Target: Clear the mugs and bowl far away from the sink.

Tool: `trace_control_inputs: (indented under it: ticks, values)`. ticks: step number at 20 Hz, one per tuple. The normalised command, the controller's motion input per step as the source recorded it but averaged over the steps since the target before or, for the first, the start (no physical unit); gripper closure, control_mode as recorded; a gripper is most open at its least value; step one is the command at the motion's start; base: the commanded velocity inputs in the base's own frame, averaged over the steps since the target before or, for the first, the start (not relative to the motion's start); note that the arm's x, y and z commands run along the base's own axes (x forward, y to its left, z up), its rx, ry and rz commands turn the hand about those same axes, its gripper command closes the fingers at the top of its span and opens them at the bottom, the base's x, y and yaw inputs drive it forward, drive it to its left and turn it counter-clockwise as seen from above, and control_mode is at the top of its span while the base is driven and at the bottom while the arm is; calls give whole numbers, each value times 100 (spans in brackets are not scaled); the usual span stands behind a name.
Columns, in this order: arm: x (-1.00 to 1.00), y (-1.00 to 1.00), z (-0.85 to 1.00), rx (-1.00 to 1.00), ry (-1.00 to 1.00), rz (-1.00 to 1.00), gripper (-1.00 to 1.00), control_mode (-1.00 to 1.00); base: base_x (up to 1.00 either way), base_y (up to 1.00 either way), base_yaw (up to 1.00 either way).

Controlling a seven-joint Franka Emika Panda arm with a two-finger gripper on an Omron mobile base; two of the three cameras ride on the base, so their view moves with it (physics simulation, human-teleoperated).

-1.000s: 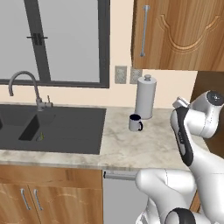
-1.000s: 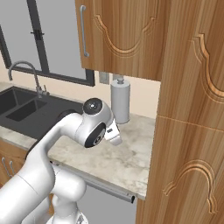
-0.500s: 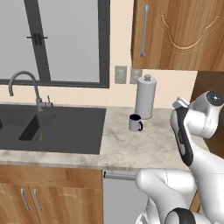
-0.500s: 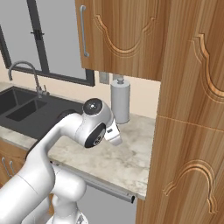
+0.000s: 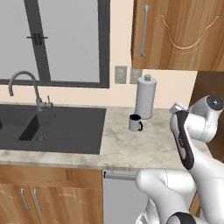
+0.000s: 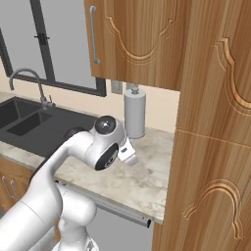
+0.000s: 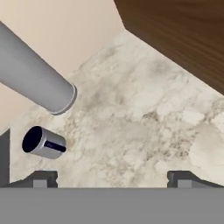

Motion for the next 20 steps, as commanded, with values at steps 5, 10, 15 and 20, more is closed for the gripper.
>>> trace_control_inputs:
  ticks: [5,10,15,20]
  values:
    - [-26,6,-30,-6,0,50,-100,-100,0,0,0]
    - [-7,27,-21,-11,0,53,-100,-100,0,0,0]
    - [5,59,0,-14,0,25,-100,-100,0,0,0]
    - [40,71,0,-17,1,4,-100,-100,0,0,0]
